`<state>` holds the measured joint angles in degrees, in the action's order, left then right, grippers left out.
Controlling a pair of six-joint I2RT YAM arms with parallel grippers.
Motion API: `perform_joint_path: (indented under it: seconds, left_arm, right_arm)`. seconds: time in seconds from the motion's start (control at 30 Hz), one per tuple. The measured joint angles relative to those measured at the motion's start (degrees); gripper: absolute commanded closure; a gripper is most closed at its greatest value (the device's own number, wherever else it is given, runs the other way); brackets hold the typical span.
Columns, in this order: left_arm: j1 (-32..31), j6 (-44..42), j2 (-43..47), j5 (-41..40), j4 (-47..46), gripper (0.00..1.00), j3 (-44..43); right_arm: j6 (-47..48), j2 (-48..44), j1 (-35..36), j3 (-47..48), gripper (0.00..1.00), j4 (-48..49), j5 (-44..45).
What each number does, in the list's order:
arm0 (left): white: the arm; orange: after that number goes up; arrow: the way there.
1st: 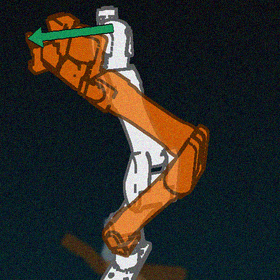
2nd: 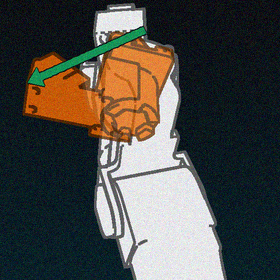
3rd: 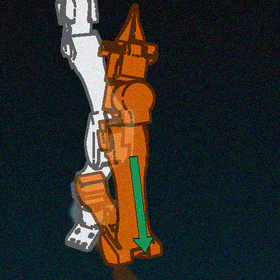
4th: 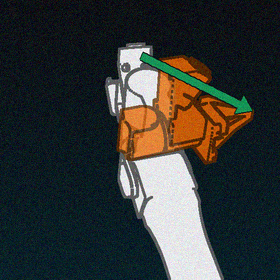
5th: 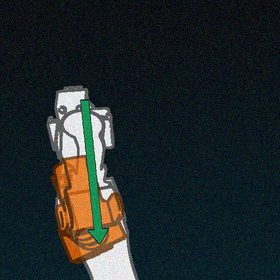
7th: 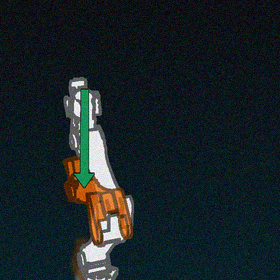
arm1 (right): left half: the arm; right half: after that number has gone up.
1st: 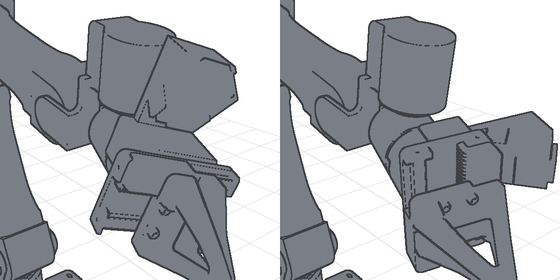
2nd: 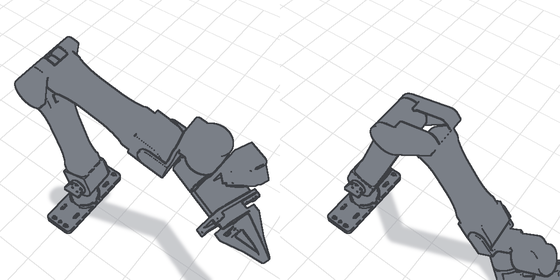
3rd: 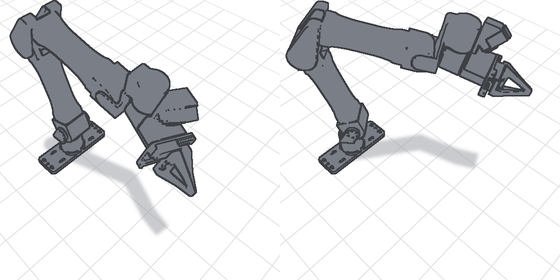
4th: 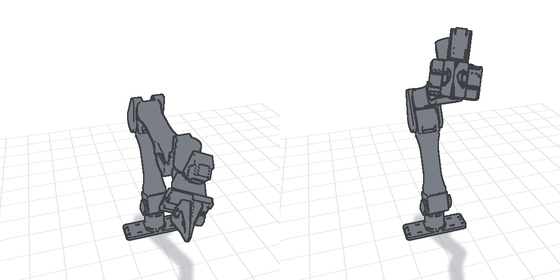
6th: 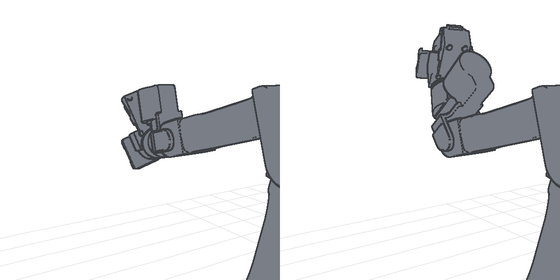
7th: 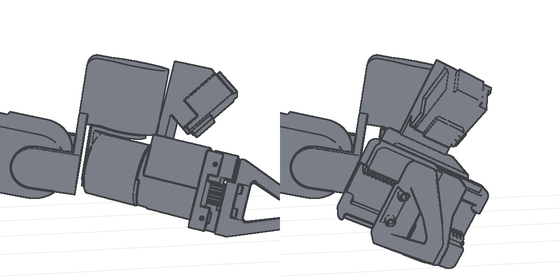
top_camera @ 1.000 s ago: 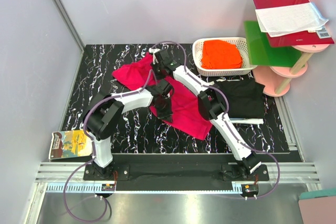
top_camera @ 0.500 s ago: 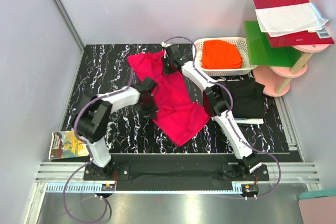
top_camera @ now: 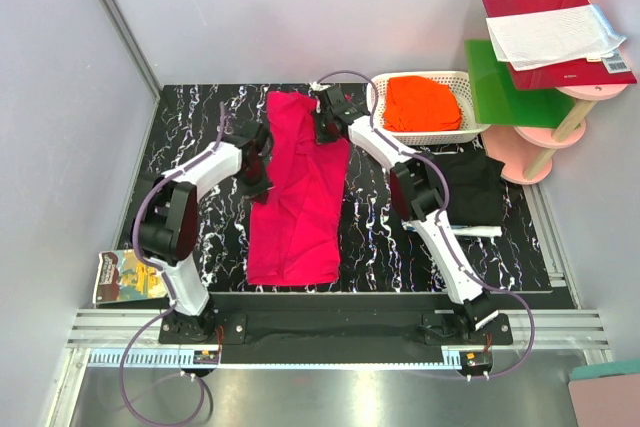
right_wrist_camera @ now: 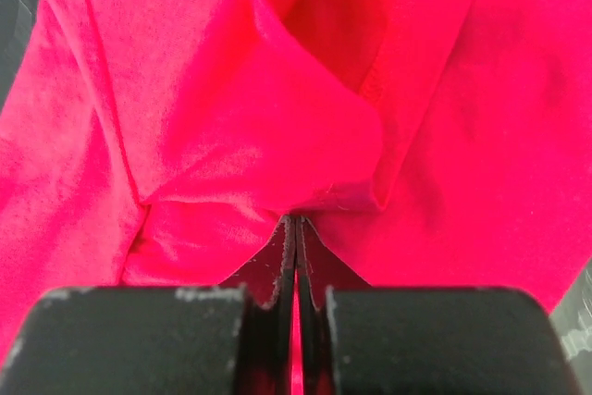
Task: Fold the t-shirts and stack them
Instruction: Rotate the tshirt 90 degrees, then grab the bottom of the folded rectangular tshirt with both arms
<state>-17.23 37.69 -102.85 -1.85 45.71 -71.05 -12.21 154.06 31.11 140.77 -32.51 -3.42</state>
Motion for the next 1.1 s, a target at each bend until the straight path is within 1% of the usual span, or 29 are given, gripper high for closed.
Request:
perform_joint_path:
  seconds: [0.03, 0.07, 0.1, 0.13, 0.17, 0.2, 0.23, 0.27, 0.3, 0.33, 0.37, 0.47, 0.53, 0.6, 0.7, 0.83, 0.97, 1.1]
  left_arm:
    - [-1.3, -0.6, 0.4, 0.1, -0.2, 0.87, -0.8]
    - [-2.4, -0.9, 1.0, 0.2, -0.6, 0.72, -1.1]
    - [-3.7, -1.3, 2.3, 0.6, -0.9, 0.65, -1.0]
    - [-4.9, -1.6, 4.0, 1.0, -1.2, 0.56, -0.4]
    - [-6.0, -1.7, 6.4, 1.5, -1.8, 0.49, 0.7]
    - [-6.7, -1.7, 9.4, 1.8, -2.4, 0.36, 2.3]
    - [-7.0, -1.5, 12.9, 1.7, -2.5, 0.29, 4.0]
    - [-7.1, -1.3, 16.5, 1.2, -2.5, 0.25, 5.8]
    - [-6.9, -0.9, 20.4, 0.1, -2.5, 0.20, 7.6]
    - [-6.6, -0.4, 24.1, -1.1, -2.3, 0.18, 9.2]
    - [-6.4, 0.1, 27.5, -2.8, -2.3, 0.18, 10.7]
    - [-5.7, 1.9, 35.7, -7.3, -1.5, 0.16, 14.1]
    - [-5.4, 2.8, 38.8, -9.4, -1.4, 0.15, 15.5]
    - [-5.4, 3.4, 40.5, -11.0, -1.1, 0.15, 16.6]
    - [-5.2, 4.2, 40.2, -12.2, -0.9, 0.14, 17.6]
    - [-5.2, 4.8, 39.6, -12.9, -0.2, 0.14, 19.4]
    - [-4.8, 5.3, 38.9, -13.1, 0.7, 0.14, 21.1]
    - [-4.6, 5.5, 38.8, -13.4, 1.0, 0.14, 22.4]
  right_arm:
    - [0.2, -1.6, 0.0, -2.5, 0.72, 0.2, 0.3]
    - [0.3, -2.9, -0.1, -4.3, 0.61, 0.1, 0.7]
    - [0.6, -4.9, -0.1, -7.3, 0.51, 0.4, 0.9]
    - [1.0, -7.3, -0.1, -10.6, 0.38, 0.3, 0.9]
    - [1.4, -10.2, -0.1, -14.1, 0.31, 0.3, 1.0]
    - [1.6, -13.6, -0.1, -18.4, 0.20, 1.1, 0.9]
    - [1.6, -17.9, 0.0, -23.4, 0.12, 2.1, 0.6]
    - [1.4, -22.4, 0.0, -28.2, 0.03, 2.9, 0.2]
    - [1.2, -27.2, 0.1, -33.0, 0.03, 4.2, -0.5]
    - [0.7, -32.2, 0.2, -37.5, 0.03, 5.3, -1.1]
    - [0.1, -37.0, 0.4, -41.1, 0.07, 6.2, -2.1]
    - [-3.0, -49.9, 2.0, -51.6, 0.14, 11.5, -6.9]
    - [-5.5, -55.8, 4.1, -57.6, 0.18, 14.6, -9.6]
    - [-8.5, -59.2, 7.4, -63.3, 0.21, 17.2, -12.3]
    - [-13.1, -58.6, 13.1, -69.7, 0.24, 20.2, -15.8]
    - [-19.2, -53.9, 20.2, -76.4, 0.24, 22.1, -19.0]
    - [-23.5, -50.8, 24.6, -77.6, 0.26, 23.0, -20.2]
    - [-26.2, -50.2, 27.1, -77.5, 0.28, 25.7, -20.3]
